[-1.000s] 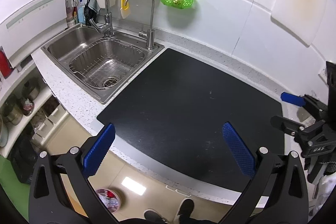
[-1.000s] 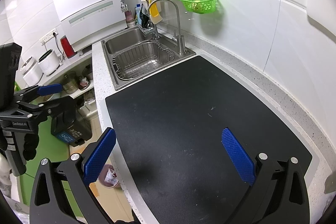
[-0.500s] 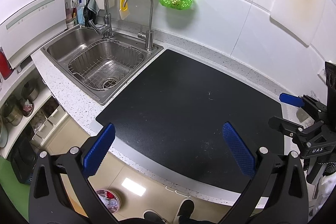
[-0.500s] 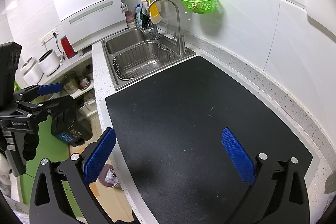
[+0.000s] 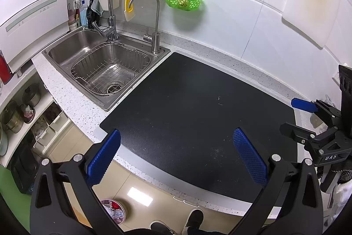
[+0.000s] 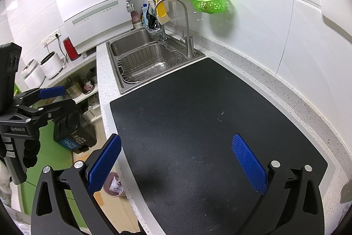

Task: Collect trash

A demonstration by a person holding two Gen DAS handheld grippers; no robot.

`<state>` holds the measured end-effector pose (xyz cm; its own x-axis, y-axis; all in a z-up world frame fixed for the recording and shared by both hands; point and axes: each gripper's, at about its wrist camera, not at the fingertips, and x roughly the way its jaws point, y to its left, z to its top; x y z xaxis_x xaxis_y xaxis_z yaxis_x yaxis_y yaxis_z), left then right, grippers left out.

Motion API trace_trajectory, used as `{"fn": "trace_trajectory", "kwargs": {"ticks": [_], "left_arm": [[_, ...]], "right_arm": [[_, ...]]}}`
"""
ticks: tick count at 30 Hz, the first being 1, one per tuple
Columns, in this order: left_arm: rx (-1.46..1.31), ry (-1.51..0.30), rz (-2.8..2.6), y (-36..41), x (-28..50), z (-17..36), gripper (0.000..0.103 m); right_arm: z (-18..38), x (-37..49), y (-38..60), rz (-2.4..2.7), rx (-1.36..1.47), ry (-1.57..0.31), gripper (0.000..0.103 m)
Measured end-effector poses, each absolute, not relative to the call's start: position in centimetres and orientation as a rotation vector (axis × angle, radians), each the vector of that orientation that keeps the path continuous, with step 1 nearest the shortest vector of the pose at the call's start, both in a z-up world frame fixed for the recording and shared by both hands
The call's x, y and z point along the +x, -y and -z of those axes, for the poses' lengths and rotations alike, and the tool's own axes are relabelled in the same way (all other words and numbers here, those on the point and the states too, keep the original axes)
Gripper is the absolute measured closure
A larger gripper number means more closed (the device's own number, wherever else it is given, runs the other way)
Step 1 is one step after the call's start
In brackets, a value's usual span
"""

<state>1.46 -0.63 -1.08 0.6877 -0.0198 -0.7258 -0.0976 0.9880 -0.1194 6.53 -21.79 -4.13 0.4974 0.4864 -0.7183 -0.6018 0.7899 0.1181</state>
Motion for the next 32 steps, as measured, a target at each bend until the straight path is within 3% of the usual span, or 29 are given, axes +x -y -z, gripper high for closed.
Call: {"fn": "trace_trajectory", "kwargs": {"ticks": [32], "left_arm": [[-0.143,-0.851,-0.055,0.90,2.39,1.59,0.003]], "right_arm": [[4.70,7.00,22.21,-0.669,-0.156,-0.820,0.006]]}}
